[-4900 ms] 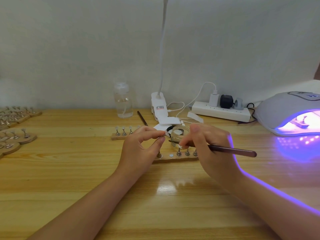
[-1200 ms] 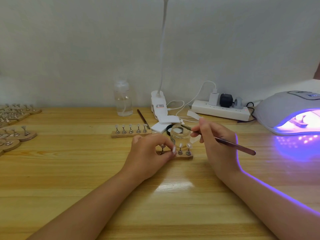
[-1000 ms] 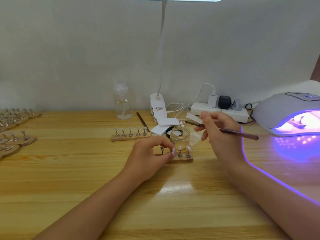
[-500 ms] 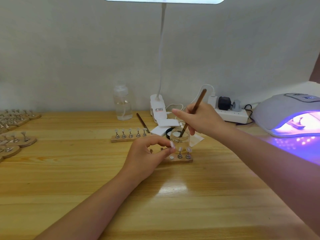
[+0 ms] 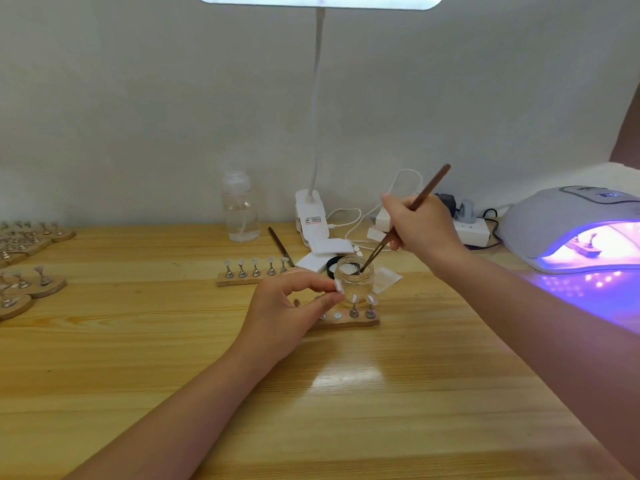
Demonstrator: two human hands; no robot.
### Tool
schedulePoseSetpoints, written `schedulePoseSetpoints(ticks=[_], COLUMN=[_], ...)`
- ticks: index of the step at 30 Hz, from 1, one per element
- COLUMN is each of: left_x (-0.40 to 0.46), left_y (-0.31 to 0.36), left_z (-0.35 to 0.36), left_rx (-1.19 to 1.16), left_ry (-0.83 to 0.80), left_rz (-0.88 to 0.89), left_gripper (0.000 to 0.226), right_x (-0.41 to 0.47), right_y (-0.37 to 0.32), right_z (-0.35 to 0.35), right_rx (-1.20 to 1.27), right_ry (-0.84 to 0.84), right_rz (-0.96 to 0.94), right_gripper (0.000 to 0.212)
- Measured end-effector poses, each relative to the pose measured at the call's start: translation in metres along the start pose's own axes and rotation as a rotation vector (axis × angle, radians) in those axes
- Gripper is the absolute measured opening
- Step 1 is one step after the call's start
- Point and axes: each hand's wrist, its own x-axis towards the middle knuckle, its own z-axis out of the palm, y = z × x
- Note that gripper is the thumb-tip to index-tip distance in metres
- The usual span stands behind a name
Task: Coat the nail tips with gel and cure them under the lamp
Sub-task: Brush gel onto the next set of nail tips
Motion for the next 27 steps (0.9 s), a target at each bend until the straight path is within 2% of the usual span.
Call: schedulePoseSetpoints(ticks=[6, 9, 13, 17, 23, 27], left_x=[0.001, 0.001, 0.001, 0.001, 0.000, 0.001], left_y=[0.000, 0.000, 0.000, 0.000, 0.001, 0.000], left_z=[0.000, -0.001, -0.001, -0.001, -0.002, -0.001], left_rx=[0.006, 0.013, 0.041, 0.056, 0.020, 0.016], left_ry=[0.006, 0.012, 0.010, 0.027, 0.040, 0.044], left_rz=[0.017, 0.020, 0.040, 0.052, 0.020, 0.021], left_gripper=[0.014, 0.012, 0.021, 0.024, 0.019, 0.015], right_x=[0.000, 0.000, 0.000, -0.015, -0.060, -0.073], right_y=[0.009, 0.010, 0.010, 0.007, 0.007, 0.012], right_z=[-0.005, -0.008, -0.014, -0.014, 0.006, 0.015], right_rx=[0.152, 0.173, 0.185, 0.352, 0.537, 0.398], right_ry=[0.005, 0.025, 0.109, 0.195, 0.108, 0.075], right_rz=[0.170, 0.168, 0.146, 0.039, -0.162, -0.387], right_gripper=[0.042, 0.045, 0.048, 0.050, 0.055, 0.034])
